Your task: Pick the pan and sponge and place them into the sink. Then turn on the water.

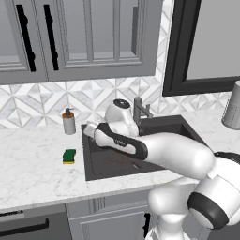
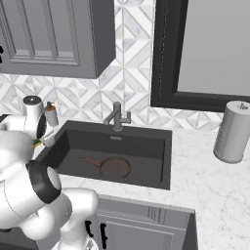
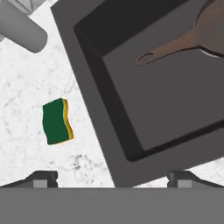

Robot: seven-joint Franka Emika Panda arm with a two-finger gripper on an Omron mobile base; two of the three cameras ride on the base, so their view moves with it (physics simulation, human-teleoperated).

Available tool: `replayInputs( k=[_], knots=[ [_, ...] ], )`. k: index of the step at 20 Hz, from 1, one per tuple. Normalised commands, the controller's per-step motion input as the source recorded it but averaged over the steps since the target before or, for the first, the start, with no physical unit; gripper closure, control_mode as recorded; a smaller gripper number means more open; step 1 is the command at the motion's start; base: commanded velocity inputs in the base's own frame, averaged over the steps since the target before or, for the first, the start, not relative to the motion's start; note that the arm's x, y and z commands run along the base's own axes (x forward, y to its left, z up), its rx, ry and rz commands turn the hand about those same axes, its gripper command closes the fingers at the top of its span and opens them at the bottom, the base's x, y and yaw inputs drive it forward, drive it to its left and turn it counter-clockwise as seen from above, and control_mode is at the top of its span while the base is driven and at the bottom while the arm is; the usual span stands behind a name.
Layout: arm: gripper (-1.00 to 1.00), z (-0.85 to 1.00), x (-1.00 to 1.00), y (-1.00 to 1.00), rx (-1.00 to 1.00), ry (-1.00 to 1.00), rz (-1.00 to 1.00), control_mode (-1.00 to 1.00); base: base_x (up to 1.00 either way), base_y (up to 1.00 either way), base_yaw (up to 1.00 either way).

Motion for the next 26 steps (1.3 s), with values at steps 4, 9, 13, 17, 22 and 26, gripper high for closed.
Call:
replayInputs(
  k=[4, 9, 13, 17, 22, 26],
  knots=[
    [-1.00, -0.29, 0.30, 0.44, -0.16, 0.09, 0.00, -1.00, 0.00, 0.00, 0.00],
    [-1.00, -0.48, 0.25, 0.40, -0.07, 0.02, 0.00, -1.00, 0.00, 0.00, 0.00],
    [-1.00, -0.67, 0.26, 0.39, -0.03, 0.02, 0.00, -1.00, 0.00, 0.00, 0.00],
    [-1.00, -0.42, 0.41, 0.48, -0.05, 0.03, 0.01, -1.00, 0.00, 0.00, 0.00],
    [-1.00, -0.24, 0.46, 0.53, -0.05, 0.00, 0.01, -1.00, 0.00, 0.00, 0.00],
    [-1.00, -0.31, 0.46, 0.50, -0.06, 0.03, 0.00, -1.00, 0.00, 0.00, 0.00]
  ],
)
